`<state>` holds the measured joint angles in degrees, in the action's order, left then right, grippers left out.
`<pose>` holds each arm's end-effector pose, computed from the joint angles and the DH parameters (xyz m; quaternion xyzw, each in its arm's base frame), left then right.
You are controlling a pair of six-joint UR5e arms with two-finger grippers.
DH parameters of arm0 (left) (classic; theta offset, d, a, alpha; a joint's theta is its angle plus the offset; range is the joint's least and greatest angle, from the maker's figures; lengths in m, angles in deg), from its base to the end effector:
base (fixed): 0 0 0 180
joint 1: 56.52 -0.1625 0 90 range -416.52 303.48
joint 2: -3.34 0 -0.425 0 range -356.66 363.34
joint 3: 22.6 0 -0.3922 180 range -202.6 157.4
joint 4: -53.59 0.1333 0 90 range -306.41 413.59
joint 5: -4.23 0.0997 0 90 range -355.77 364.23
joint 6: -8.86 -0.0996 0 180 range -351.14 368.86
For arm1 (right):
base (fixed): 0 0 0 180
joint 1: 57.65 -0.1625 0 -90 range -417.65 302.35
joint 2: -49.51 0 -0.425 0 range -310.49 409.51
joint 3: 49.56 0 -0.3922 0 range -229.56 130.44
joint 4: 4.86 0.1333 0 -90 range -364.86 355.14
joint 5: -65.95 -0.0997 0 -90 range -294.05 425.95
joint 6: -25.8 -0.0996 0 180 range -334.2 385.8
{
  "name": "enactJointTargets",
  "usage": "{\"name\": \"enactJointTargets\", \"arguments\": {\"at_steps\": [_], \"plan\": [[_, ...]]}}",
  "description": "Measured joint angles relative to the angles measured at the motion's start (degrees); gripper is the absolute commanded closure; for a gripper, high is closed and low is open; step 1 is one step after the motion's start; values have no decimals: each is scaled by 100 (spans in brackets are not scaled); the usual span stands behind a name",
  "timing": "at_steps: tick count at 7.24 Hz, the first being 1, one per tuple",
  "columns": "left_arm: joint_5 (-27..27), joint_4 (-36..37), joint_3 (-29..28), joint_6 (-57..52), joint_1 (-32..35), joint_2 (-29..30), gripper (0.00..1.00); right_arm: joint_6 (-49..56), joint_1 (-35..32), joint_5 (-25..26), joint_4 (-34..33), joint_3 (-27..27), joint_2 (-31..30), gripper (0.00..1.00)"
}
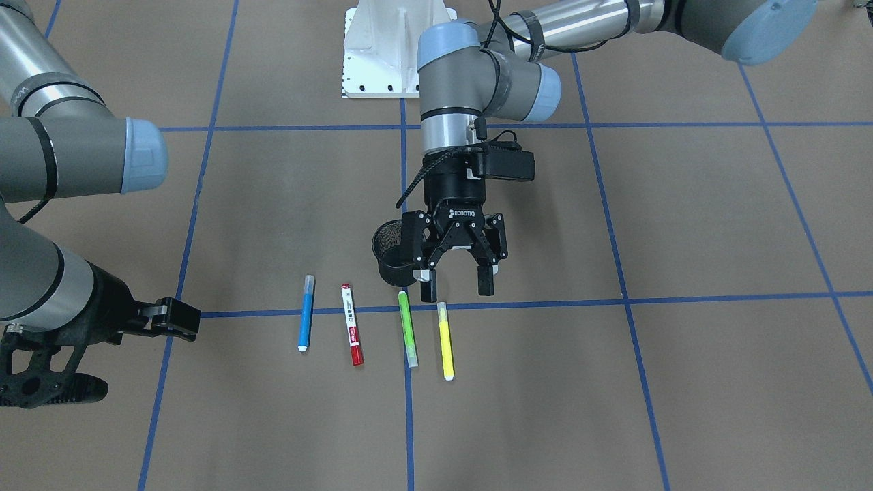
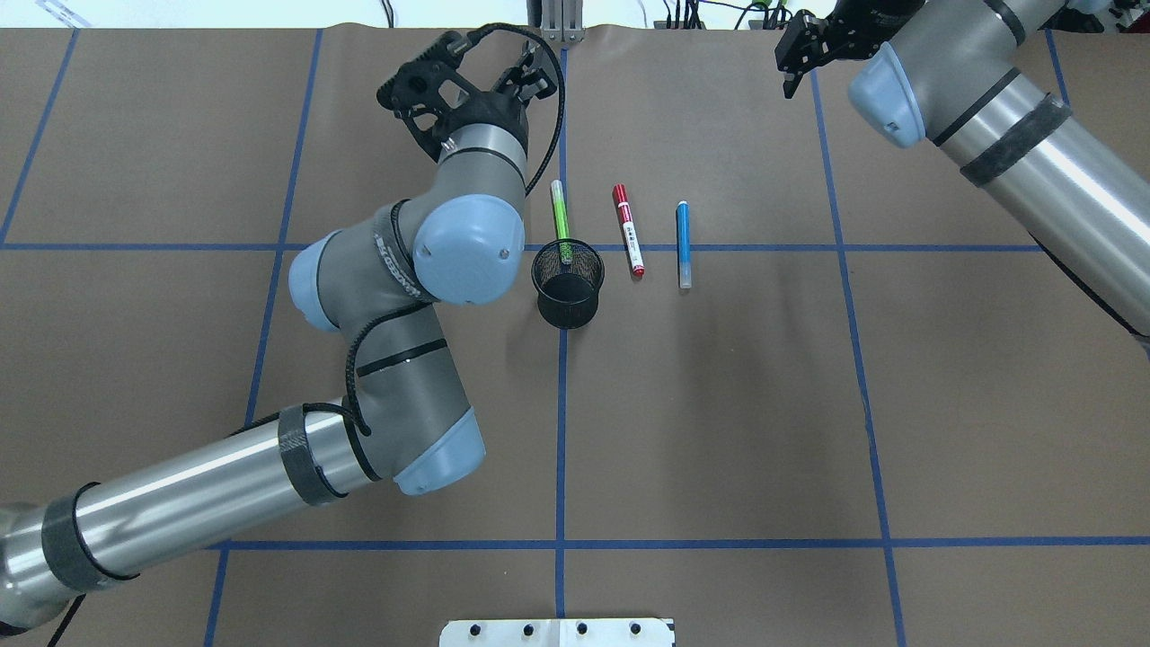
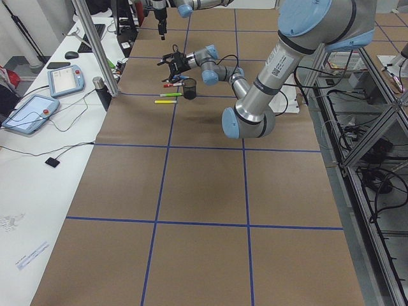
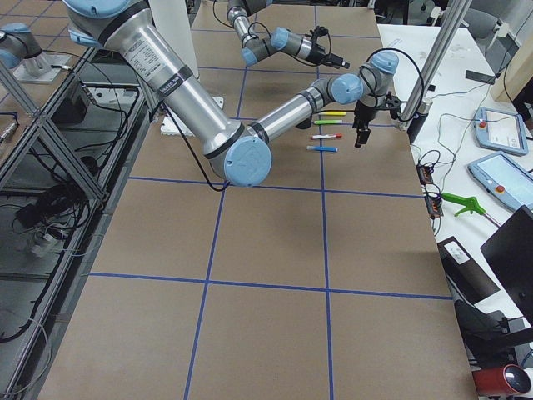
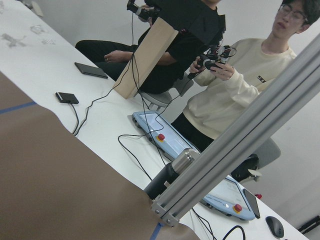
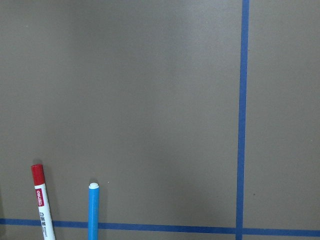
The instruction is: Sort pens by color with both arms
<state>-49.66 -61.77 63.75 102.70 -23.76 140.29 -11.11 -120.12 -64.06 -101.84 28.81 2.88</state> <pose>0.4909 -0.5442 0.1201 0.3817 0.4553 -0.4125 0.6906 -0.2843 -0.6952 0.2926 -0.0077 -0.3901 0.0019 0.9207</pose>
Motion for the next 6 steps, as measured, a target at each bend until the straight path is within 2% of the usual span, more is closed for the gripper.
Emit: {"name": "enactJointTargets", "arguments": {"at_steps": [1,2,3,4,6], "plan": [[-935,106,165,-523,391,-81,0,-9,-21,165,-108,4,-28,0],[-2097,434,447,-1066,853,-285,0,-10,-186,308,-207,110,-151,0],[-3353,1055,811,-1710,1389,-484,0,7,-521,339,-238,442,-554,0],[-4457,1739,1059,-2410,1947,-573,0,157,-934,216,-234,844,-1172,0],[-6459,3006,1099,-4173,3194,-620,0,1445,-1918,-372,-187,1205,-2465,0]]}}
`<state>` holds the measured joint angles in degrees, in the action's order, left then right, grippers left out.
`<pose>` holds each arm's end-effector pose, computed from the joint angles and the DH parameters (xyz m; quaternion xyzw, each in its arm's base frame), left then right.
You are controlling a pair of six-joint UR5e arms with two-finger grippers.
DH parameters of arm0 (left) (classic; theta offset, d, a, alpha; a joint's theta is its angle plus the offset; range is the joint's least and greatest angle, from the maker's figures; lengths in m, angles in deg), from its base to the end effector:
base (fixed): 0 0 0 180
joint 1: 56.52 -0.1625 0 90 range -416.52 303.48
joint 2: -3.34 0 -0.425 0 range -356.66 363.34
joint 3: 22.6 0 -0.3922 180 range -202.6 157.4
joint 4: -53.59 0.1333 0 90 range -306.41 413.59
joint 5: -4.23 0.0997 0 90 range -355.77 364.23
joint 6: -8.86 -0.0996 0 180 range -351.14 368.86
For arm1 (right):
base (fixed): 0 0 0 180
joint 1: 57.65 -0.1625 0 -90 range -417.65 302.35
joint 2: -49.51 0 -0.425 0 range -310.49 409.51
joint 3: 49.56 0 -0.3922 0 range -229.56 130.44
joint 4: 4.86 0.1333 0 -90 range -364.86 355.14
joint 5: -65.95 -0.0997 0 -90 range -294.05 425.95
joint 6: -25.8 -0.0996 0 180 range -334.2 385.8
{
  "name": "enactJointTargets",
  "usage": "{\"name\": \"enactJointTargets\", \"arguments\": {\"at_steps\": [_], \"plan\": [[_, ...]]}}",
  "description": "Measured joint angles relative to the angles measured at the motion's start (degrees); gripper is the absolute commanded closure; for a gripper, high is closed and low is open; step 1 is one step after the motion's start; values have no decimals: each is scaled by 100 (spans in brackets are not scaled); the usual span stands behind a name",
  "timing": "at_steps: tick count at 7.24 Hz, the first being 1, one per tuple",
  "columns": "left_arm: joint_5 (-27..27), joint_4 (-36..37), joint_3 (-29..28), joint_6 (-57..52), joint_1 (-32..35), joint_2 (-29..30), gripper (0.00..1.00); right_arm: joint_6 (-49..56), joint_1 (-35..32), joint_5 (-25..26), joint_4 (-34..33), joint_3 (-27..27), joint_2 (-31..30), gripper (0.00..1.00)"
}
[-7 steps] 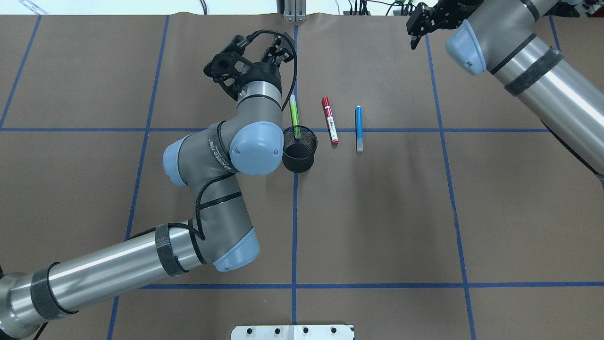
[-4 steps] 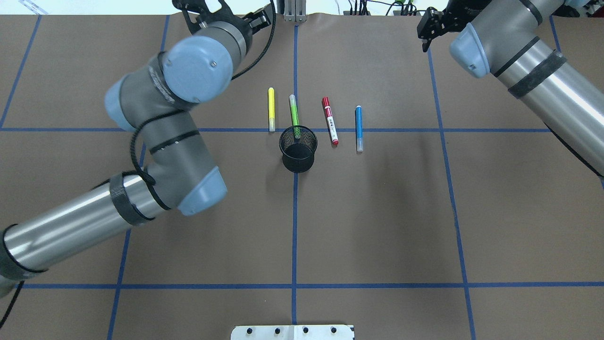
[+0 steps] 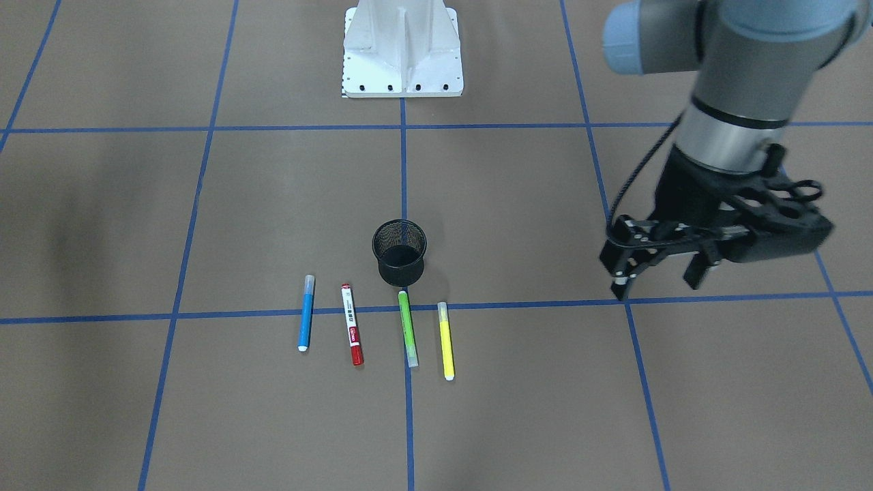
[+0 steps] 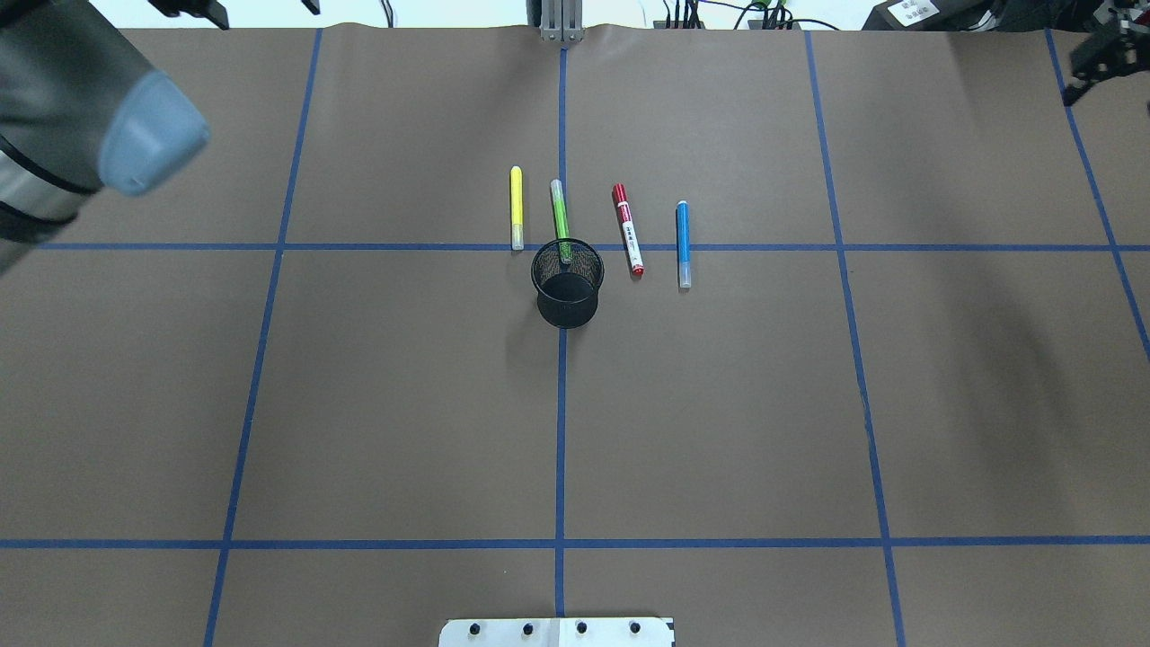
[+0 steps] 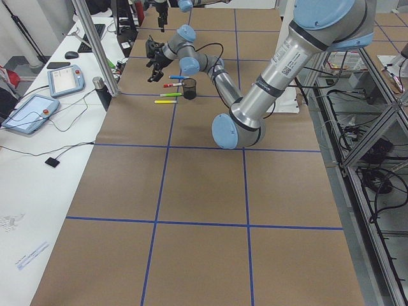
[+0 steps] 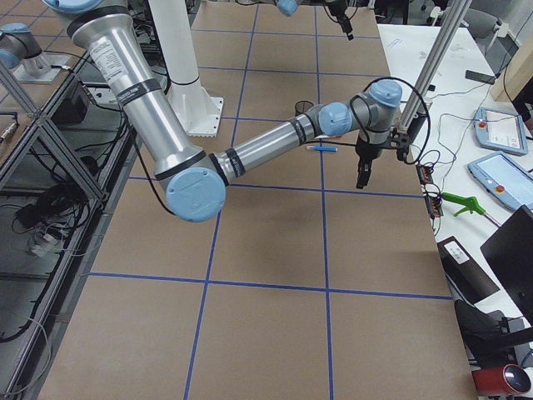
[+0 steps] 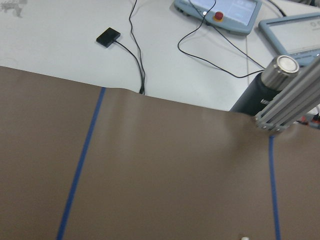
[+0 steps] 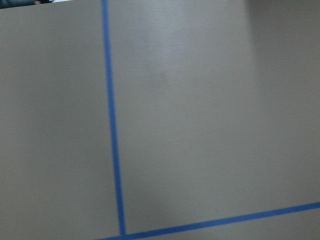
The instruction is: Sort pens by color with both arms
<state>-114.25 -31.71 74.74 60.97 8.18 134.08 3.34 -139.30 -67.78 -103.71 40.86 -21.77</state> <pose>0.2096 -0.6442 0.1878 0.1366 0.4024 -0.1204 0.8972 -0.0260 -0.6207 0.4894 -0.0183 -0.3797 0.0804 0.9214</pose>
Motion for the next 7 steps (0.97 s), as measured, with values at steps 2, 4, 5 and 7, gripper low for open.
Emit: {"name": "enactJointTargets", "arguments": {"at_steps": [2,4,5,7], "plan": [[-1062,708,-358,-1532,846,-24,0,1146,-557,-95,84,42,-872,0],[-1263,1074,-862,-2892,1232,-61,0,1465,-805,5,632,50,-1548,0],[-1284,1254,-1096,-3601,1418,-132,0,1489,-882,41,813,49,-1711,0],[-1304,1218,-1676,-4768,1724,-470,0,1493,-1012,57,909,53,-1810,0]]}}
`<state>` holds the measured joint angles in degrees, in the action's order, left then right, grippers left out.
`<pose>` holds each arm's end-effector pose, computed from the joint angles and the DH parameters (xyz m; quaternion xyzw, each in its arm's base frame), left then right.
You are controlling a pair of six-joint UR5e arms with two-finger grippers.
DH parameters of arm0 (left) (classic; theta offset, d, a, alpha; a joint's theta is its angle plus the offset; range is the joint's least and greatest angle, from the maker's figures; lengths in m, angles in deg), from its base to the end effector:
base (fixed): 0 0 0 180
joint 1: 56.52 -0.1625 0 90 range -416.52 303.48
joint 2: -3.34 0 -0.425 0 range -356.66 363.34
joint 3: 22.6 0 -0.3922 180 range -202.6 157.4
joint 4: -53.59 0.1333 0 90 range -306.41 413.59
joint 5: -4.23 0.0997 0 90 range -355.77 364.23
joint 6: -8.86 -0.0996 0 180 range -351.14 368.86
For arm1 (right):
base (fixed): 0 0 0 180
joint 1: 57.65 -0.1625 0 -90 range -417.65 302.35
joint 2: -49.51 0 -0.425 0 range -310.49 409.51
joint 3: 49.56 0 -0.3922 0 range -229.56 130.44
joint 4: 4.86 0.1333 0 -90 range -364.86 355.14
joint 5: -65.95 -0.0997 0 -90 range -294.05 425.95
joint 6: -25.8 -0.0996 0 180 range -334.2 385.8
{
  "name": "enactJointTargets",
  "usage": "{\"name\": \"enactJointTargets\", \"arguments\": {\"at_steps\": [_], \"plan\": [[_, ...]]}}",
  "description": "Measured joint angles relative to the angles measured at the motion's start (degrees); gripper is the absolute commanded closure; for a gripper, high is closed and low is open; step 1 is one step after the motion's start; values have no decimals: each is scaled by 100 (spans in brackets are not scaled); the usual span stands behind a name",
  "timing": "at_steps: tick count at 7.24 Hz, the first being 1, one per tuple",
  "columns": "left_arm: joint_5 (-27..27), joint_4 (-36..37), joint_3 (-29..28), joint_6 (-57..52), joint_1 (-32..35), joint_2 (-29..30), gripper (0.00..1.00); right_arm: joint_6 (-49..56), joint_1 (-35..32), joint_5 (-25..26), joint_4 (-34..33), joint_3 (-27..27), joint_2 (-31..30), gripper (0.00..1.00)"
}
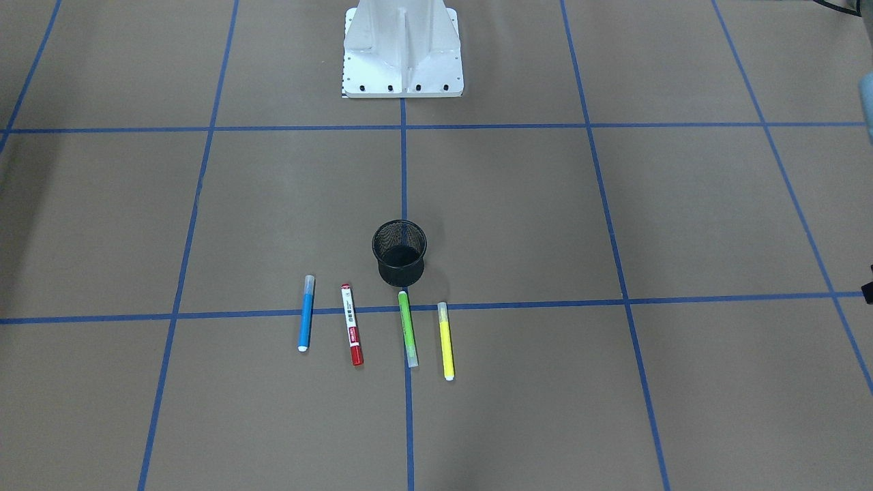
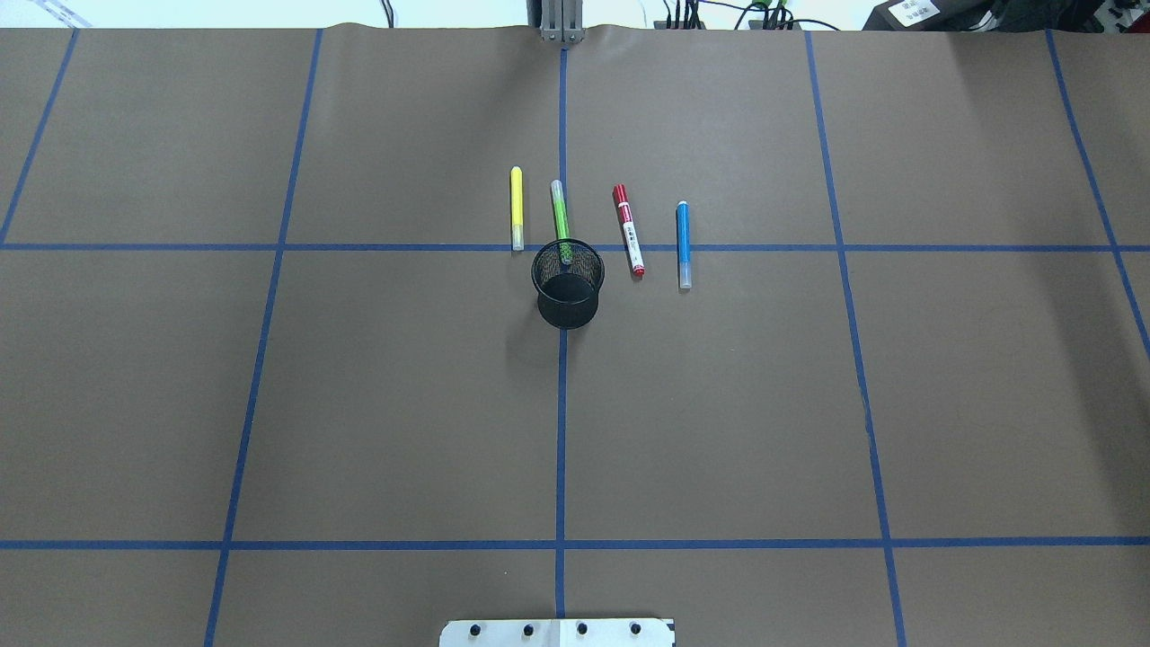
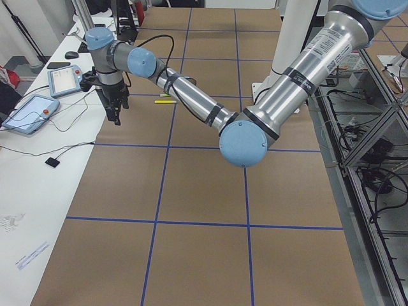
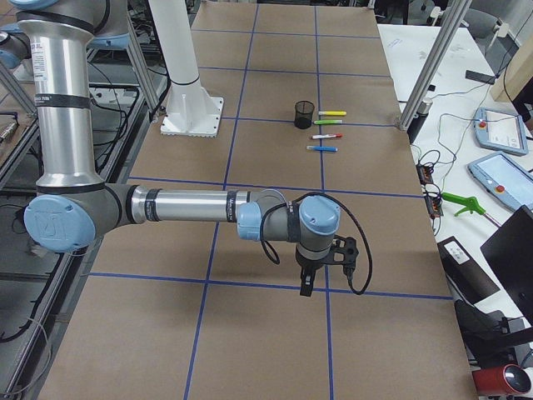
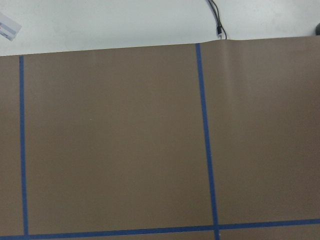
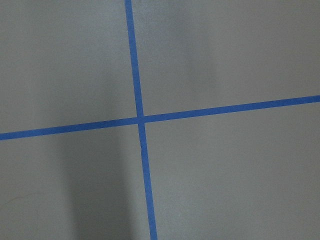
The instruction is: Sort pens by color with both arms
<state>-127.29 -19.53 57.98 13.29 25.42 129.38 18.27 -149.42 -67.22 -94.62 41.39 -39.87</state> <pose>0.0332 -0.7140 0.3871 0.0405 0.3597 0.0596 0.9303 0.0805 -0.4963 0.6462 -0.0038 -0.3681 0.0696 0.9272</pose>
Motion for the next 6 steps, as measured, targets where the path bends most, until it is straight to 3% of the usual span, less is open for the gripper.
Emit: {"name": "enactJointTargets", "arguments": {"at_steps": [3,6], "plan": [[1,-565,-557,-793,265,-801,0,-17,-39,-23,9,38,-5,0],[-4,-701,-884,-1345,527,-1155,0,-35,-42,-35,6,55,-16,0]]}}
